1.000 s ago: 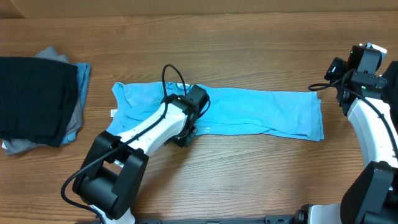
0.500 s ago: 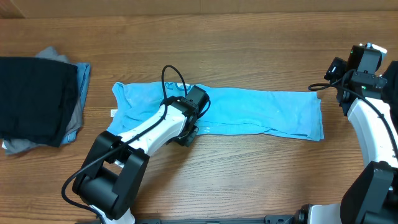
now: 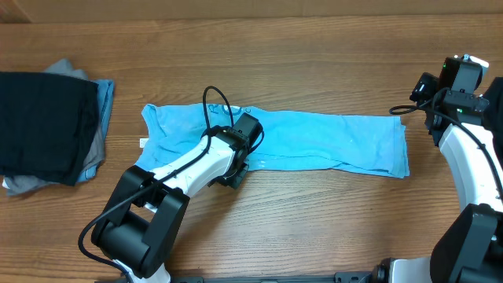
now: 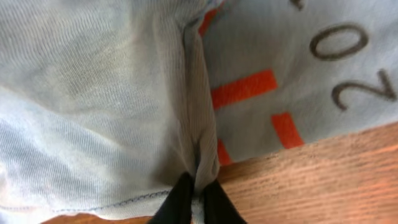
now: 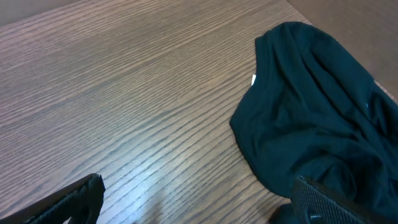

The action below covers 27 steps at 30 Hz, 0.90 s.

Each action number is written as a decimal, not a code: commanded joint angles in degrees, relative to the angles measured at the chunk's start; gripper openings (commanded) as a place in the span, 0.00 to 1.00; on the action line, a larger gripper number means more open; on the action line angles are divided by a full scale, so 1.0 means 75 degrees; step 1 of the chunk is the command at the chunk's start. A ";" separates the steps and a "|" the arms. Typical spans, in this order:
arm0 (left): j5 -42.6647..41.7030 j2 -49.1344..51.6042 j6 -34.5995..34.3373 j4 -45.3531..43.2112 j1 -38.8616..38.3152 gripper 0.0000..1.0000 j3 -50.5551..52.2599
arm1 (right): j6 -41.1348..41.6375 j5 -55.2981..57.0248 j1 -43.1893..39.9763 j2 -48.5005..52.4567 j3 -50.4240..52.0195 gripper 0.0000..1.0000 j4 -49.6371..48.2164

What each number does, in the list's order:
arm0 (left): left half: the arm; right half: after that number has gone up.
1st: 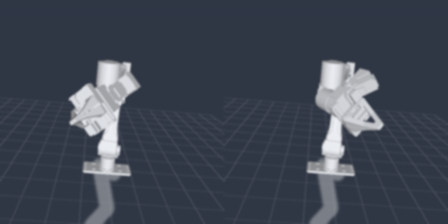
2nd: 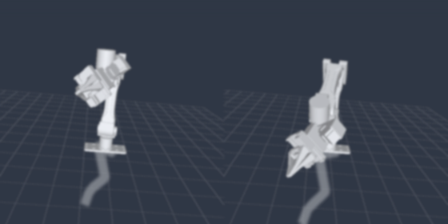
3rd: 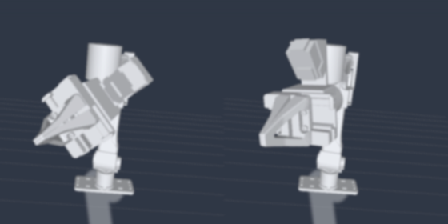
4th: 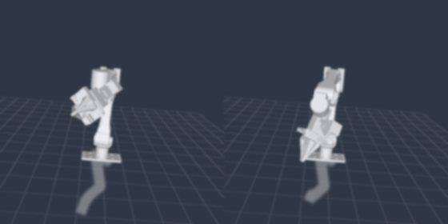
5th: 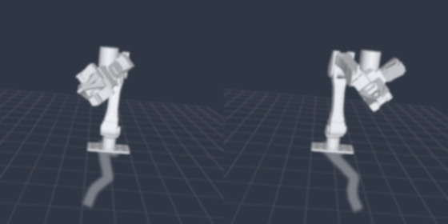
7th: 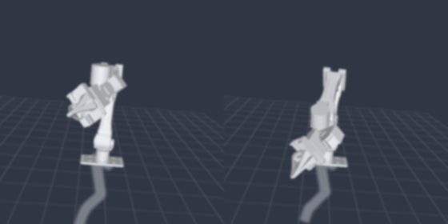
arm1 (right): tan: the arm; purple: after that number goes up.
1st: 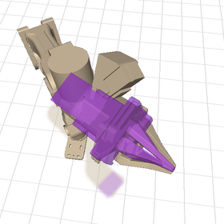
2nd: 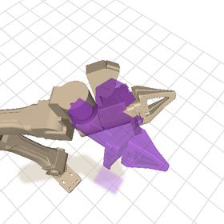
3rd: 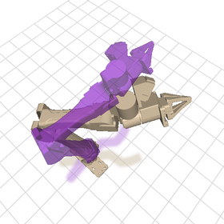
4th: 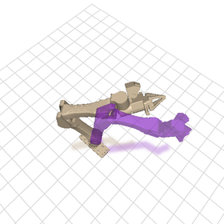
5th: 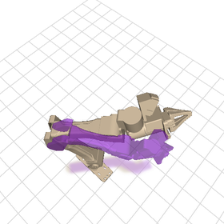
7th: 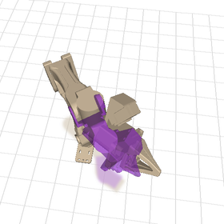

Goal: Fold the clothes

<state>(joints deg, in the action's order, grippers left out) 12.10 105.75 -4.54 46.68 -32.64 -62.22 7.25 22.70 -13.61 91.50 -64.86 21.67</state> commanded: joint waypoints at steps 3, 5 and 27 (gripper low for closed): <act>0.0396 -0.0175 -0.0087 0.0376 -0.0052 0.08 -0.0405 | -0.0023 0.0023 0.0003 -0.0047 -0.0047 1.00 -0.0041; 0.0629 -0.0175 -0.0087 0.0373 -0.0052 0.08 -0.0501 | -0.0023 0.0023 0.0003 -0.0047 -0.0047 1.00 -0.0044; 0.2020 -0.0175 -0.0137 -0.0373 -0.0050 0.12 -0.0527 | -0.0023 0.0023 0.0003 -0.0047 -0.0047 1.00 -0.0044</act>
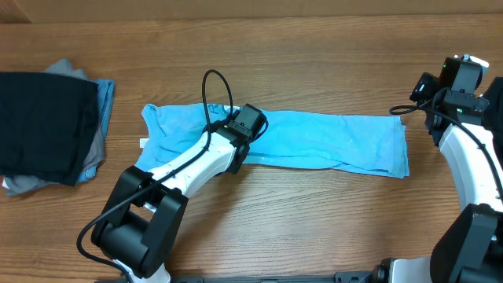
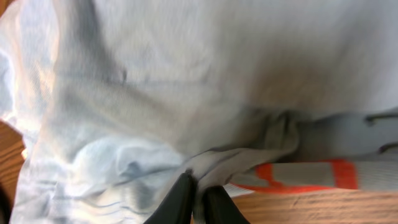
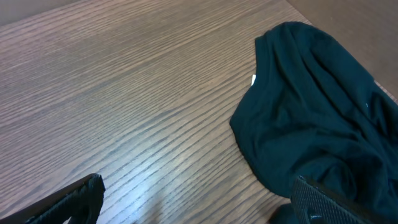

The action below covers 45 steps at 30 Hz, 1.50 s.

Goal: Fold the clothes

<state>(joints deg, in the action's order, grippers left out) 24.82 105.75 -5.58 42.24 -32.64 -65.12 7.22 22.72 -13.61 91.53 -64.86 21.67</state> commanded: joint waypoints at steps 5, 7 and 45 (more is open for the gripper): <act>0.0326 -0.0175 0.0000 0.0411 -0.0050 0.12 -0.0140 | -0.0020 0.0020 0.0003 -0.0050 -0.0047 1.00 -0.0044; 0.0329 -0.0175 0.0000 0.0373 -0.0050 0.11 -0.0140 | -0.0020 0.0020 0.0003 -0.0050 -0.0047 1.00 -0.0044; -0.0332 -0.0140 -0.0921 0.0038 -0.0067 0.04 -0.0472 | -0.0020 0.0020 0.0003 -0.0050 -0.0047 1.00 -0.0044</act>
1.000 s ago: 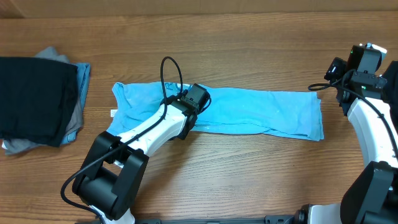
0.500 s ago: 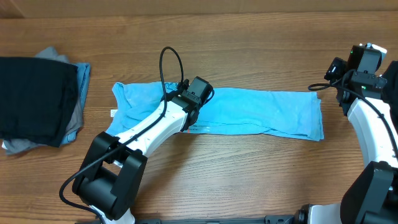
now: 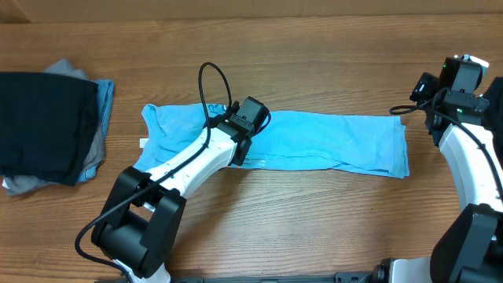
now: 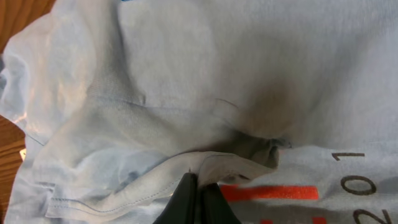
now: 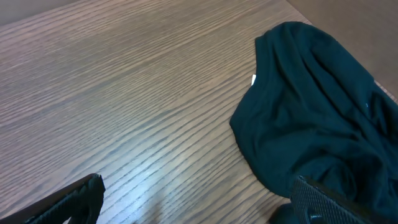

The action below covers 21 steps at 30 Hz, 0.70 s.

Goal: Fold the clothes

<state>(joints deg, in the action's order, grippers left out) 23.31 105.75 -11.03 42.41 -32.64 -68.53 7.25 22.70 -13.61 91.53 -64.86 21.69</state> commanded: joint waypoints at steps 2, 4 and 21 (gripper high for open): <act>-0.0201 -0.0140 -0.0195 -0.0003 -0.0064 0.05 0.0105 | -0.0023 0.0023 0.0003 -0.0050 -0.0047 1.00 -0.0047; -0.0472 -0.0140 -0.0192 -0.0105 -0.0067 0.14 0.0277 | -0.0026 0.0023 0.0003 -0.0050 -0.0047 1.00 -0.0047; -0.0921 -0.0376 -0.0659 0.0930 0.0530 0.45 -0.2043 | -0.0023 0.0023 0.0003 -0.0050 -0.0047 1.00 -0.0047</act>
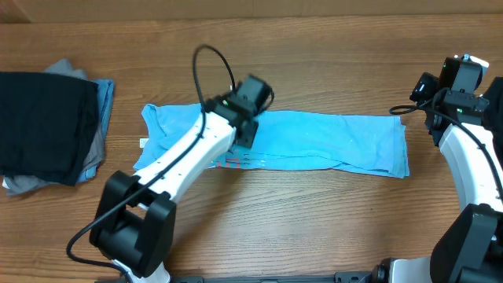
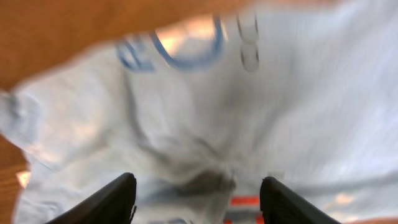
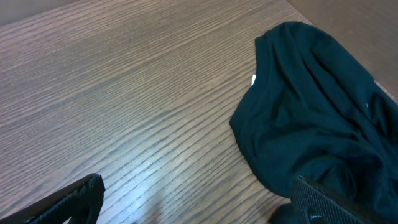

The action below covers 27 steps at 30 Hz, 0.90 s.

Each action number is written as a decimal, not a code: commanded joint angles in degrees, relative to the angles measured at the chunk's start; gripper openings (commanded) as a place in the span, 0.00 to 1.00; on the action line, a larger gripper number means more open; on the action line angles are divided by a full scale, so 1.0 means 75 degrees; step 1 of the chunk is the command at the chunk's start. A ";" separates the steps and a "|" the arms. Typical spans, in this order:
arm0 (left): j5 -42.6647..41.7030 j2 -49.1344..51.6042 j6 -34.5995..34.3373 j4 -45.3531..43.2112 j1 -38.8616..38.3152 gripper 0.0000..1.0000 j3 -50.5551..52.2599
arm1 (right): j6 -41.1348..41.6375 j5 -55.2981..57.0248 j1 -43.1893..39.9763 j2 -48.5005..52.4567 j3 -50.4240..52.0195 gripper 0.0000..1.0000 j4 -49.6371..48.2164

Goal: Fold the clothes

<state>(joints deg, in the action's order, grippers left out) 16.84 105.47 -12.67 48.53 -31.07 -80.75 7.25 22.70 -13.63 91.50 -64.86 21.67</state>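
Note:
A light blue shirt (image 1: 330,141) lies spread in a long strip across the middle of the table, with an orange print (image 1: 234,162) showing at its near edge. My left gripper (image 1: 245,132) hovers over the shirt's far-left part. The left wrist view is blurred and shows the left gripper (image 2: 198,182) open, both fingers wide apart above the pale cloth (image 2: 298,112), nothing between them. My right gripper (image 3: 196,186) is open too, off to the table's right, over bare wood beside a dark teal garment (image 3: 317,118).
A stack of folded clothes (image 1: 47,126), black on top of grey and blue, sits at the table's left edge. The right arm (image 1: 464,134) stands at the right edge, past the shirt's end. Bare wood (image 1: 314,228) runs along the near side.
My left gripper was shut on a fold of the blue shirt; now it is open, higher and further back. The fold rests on the shirt. The right arm has not moved.
At first my left gripper was shut on the shirt's near edge by the orange print. Then it held that edge over the shirt's body, then further toward the far side. Now the edge lies folded over and the gripper is open above it.

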 commanded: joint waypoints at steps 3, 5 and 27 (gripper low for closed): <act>-0.0152 -0.0315 -0.0781 0.0134 0.0606 0.15 -0.0271 | -0.0023 0.0023 0.0006 -0.0047 -0.0047 1.00 -0.0044; -0.0280 -0.0271 -0.0973 0.0134 0.0781 0.12 -0.0079 | -0.0026 0.0023 0.0006 -0.0047 -0.0047 1.00 -0.0044; -0.0370 -0.0291 -0.1172 -0.1125 0.1673 0.04 0.2020 | -0.0023 0.0023 0.0006 -0.0047 -0.0047 1.00 -0.0044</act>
<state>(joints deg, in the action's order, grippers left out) 12.71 103.94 -20.49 39.77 -19.51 -64.86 7.25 22.70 -13.61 91.50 -64.86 21.67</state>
